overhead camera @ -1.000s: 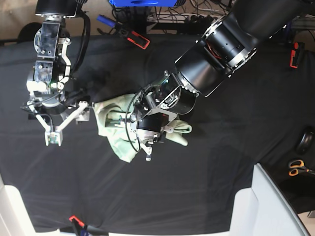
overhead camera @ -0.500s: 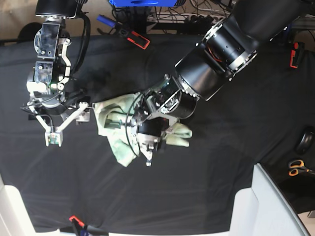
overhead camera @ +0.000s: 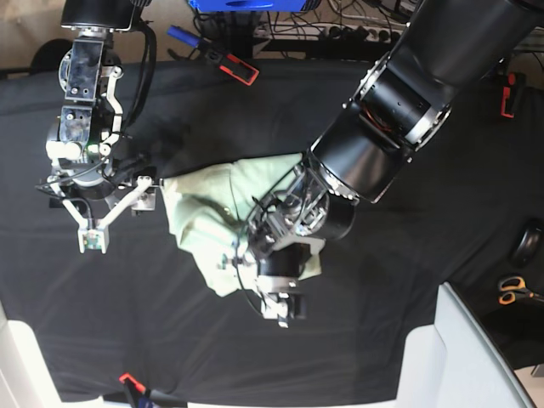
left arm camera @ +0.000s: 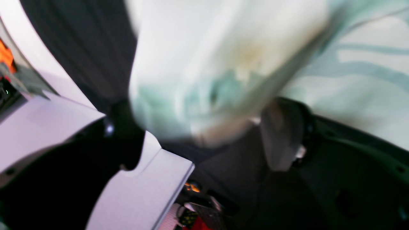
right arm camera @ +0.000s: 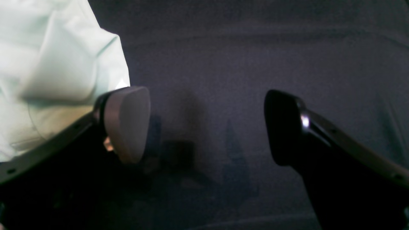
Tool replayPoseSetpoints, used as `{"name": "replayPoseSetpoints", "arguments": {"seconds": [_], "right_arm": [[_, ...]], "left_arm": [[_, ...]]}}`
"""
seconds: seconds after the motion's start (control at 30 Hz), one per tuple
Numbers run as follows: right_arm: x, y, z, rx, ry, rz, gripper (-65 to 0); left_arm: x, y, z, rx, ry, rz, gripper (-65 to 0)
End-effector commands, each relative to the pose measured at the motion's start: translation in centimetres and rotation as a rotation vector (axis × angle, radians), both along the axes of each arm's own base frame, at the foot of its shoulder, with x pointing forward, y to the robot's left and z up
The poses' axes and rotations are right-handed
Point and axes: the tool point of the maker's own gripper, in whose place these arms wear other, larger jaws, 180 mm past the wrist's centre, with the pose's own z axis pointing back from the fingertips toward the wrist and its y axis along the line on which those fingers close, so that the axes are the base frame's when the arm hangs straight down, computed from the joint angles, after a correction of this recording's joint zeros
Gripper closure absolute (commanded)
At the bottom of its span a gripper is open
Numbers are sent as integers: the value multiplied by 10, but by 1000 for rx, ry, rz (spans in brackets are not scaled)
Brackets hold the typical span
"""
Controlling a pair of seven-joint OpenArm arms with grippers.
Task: Fold the T-shirt properly
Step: 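Pull the grasped shirt with the left gripper and fold it over, then release the shirt and raise the left gripper away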
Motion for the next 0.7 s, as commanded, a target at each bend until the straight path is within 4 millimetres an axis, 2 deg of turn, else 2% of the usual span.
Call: {"name": "replayPoseSetpoints", "arguments": {"seconds": [0.0,0.2,0.33,0.47,0.5,0.57,0.63,0.67], "right_arm": [[10,1,11,-2,-47,5,-527],[9,2,11,1,-46,4,-527],[9,1,10,0,-43,4,-527],[9,1,10,-2,-41,7,-527],[9,1,10,-2,-41,7,-527],[8,2,10,-1,-39,13,-527],[8,12,9,2,-31,66,-527],[6,19,7,4,-22,102,-527]], "left_arm": [[18,-2,21,-7,-59,10,-571],[31,2,35,-44,-85,56,-586],[46,3,64,-97,-154,93,-586],[59,14,108,-177,-263,182,-571],[59,18,119,-207,-293,206,-537],[56,30,132,-270,-339,260,-385],[50,47,136,-300,-365,315,-175],[45,63,133,-297,-371,354,-59]]}}
